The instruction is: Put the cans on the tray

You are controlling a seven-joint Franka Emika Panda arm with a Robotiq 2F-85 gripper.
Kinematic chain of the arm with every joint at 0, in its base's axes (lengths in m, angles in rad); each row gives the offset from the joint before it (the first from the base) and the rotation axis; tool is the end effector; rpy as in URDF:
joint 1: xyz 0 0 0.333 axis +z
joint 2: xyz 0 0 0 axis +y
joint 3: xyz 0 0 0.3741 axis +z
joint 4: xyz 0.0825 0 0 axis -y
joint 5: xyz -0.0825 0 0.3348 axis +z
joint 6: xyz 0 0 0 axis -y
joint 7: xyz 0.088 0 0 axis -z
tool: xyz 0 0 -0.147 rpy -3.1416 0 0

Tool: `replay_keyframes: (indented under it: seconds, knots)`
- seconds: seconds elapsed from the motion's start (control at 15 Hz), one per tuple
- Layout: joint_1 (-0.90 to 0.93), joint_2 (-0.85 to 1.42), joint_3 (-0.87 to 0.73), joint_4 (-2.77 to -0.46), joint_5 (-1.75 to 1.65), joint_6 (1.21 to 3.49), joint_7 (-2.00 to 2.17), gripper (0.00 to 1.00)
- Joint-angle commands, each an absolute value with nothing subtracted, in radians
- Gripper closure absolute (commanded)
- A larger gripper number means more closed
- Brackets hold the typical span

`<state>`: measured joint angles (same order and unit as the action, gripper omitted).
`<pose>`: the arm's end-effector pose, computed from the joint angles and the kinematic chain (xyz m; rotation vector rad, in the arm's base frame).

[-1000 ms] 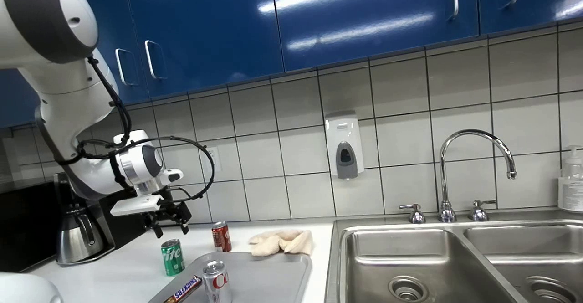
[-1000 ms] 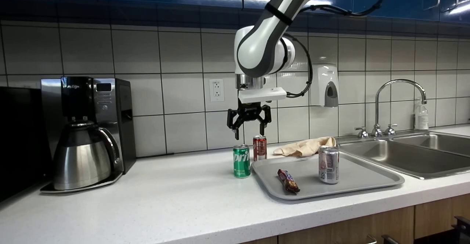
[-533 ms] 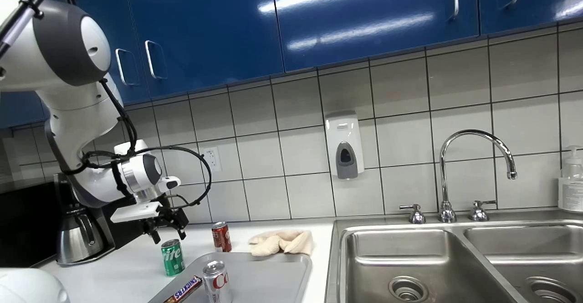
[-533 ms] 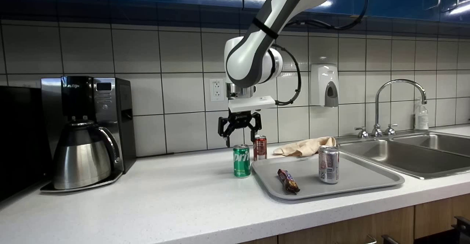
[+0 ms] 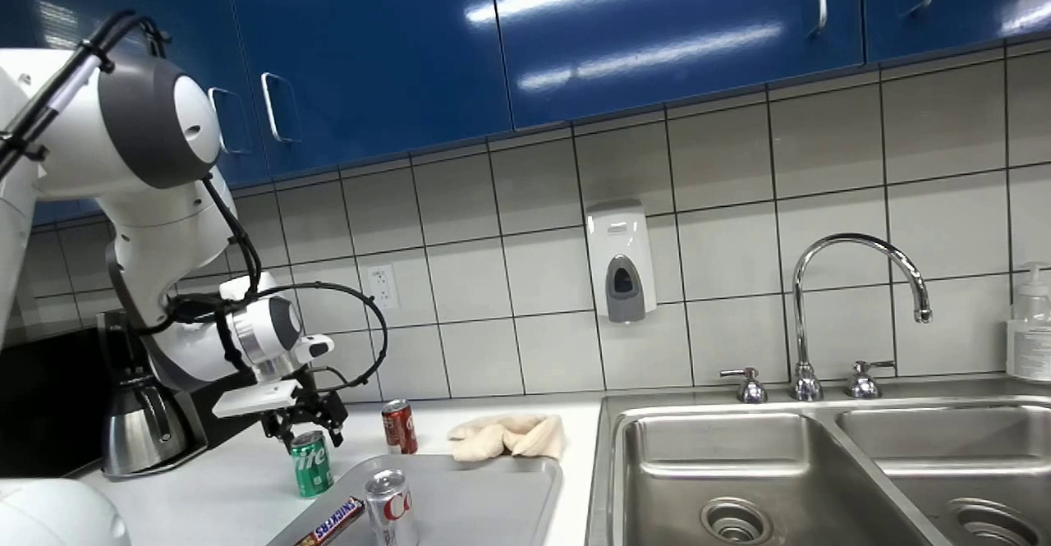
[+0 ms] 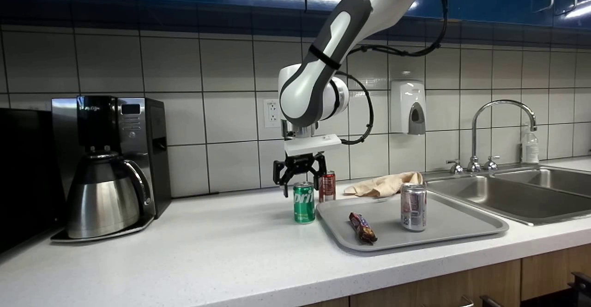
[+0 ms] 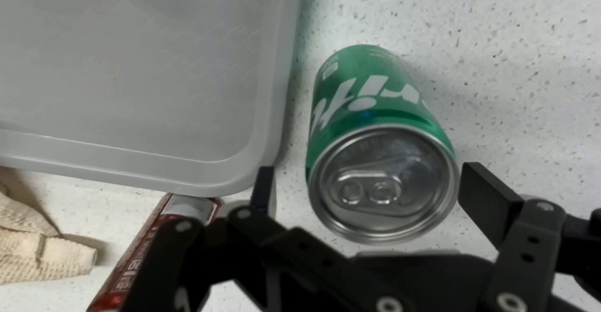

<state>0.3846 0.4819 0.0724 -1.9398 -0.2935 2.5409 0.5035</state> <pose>0.5724 0.2737 0.2943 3.0440 0.2681 0.2704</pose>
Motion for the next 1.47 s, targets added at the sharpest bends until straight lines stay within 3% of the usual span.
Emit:
replay_keyframes:
  seconds: [0.0,1.4]
  knots:
    - [0.408,0.503,0.052,-1.901,-0.279,2.500,0.500,0.00]
    - [0.416,0.477,0.051,-1.923,-0.269,2.443,0.501,0.00]
